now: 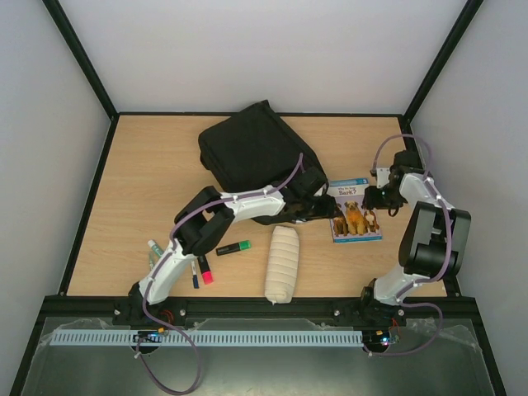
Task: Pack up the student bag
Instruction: Adjust the book at the center of the board, then pick up the book from the center of the board.
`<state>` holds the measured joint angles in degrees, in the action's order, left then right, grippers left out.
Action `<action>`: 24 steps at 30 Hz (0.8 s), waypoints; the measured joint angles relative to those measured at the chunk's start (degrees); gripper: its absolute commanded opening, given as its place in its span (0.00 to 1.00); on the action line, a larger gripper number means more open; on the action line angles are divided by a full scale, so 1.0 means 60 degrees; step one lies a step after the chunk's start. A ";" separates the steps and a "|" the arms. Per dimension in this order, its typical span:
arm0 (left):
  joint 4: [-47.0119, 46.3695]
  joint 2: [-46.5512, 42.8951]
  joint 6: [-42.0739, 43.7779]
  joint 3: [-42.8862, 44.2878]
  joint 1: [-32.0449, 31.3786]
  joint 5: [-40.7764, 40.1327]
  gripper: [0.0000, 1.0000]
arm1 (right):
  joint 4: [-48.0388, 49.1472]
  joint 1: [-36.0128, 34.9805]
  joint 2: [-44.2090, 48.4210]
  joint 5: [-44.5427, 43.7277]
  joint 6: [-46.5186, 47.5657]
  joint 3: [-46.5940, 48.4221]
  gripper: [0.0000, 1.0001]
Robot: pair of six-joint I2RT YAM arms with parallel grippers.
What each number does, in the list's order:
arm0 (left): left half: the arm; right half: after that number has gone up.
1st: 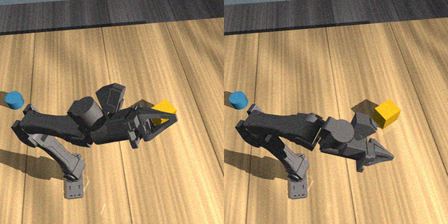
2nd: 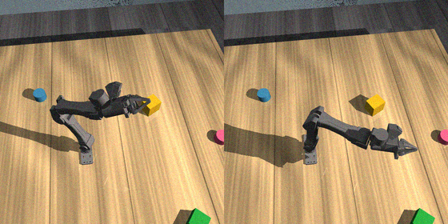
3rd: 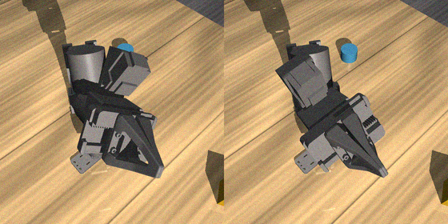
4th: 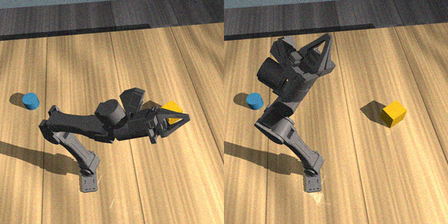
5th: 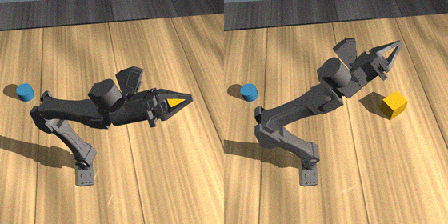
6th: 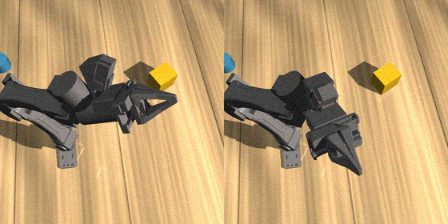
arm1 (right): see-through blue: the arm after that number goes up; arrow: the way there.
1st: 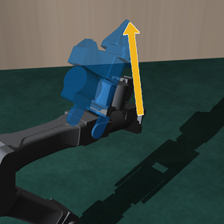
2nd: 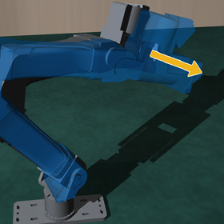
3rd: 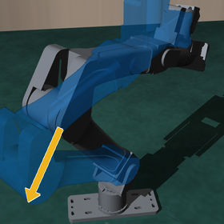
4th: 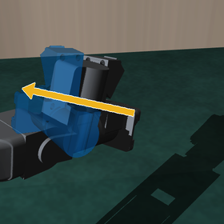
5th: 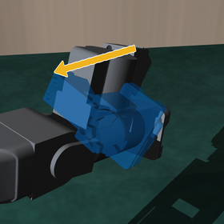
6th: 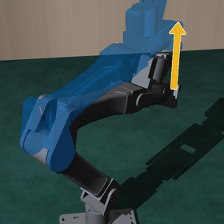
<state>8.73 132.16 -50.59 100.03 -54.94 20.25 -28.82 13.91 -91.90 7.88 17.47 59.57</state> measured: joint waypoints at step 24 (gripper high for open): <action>-0.0262 0.1399 -0.1344 0.1523 0.0066 -0.0124 0.66 | 0.0375 0.0040 -0.1585 -0.0324 -0.0091 -0.0022 0.29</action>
<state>7.16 140.55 -58.65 109.16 -54.54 19.51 -26.57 14.15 -101.41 5.93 16.93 59.44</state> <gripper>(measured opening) 0.672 0.292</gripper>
